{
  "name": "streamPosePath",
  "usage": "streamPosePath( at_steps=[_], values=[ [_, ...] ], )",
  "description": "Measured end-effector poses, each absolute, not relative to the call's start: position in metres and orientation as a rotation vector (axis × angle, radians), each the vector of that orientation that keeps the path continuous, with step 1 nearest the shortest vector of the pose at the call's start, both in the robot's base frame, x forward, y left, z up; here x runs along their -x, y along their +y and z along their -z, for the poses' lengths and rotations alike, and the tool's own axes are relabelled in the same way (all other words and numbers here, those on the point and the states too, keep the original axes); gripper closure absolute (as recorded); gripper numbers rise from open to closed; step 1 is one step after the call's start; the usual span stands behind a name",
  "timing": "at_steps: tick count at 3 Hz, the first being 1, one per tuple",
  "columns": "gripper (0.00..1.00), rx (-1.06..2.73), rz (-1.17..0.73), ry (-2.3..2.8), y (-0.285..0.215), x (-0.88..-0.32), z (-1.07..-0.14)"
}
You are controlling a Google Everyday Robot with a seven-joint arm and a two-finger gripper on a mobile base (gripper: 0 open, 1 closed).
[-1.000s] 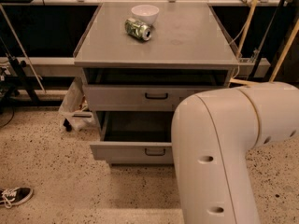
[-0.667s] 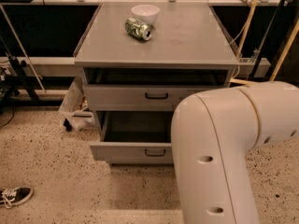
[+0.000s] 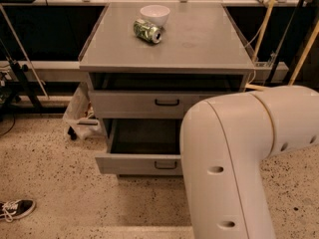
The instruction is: Open middle drawer
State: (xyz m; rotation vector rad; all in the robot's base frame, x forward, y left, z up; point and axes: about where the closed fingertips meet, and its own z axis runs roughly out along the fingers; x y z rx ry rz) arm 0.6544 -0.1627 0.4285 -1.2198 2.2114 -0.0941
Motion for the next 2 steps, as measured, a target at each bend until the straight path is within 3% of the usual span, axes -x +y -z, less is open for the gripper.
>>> streamPosePath(
  at_steps=[2],
  values=[
    [1.00,1.213,0.016,2.174,-0.155,-0.641,-0.424]
  ],
)
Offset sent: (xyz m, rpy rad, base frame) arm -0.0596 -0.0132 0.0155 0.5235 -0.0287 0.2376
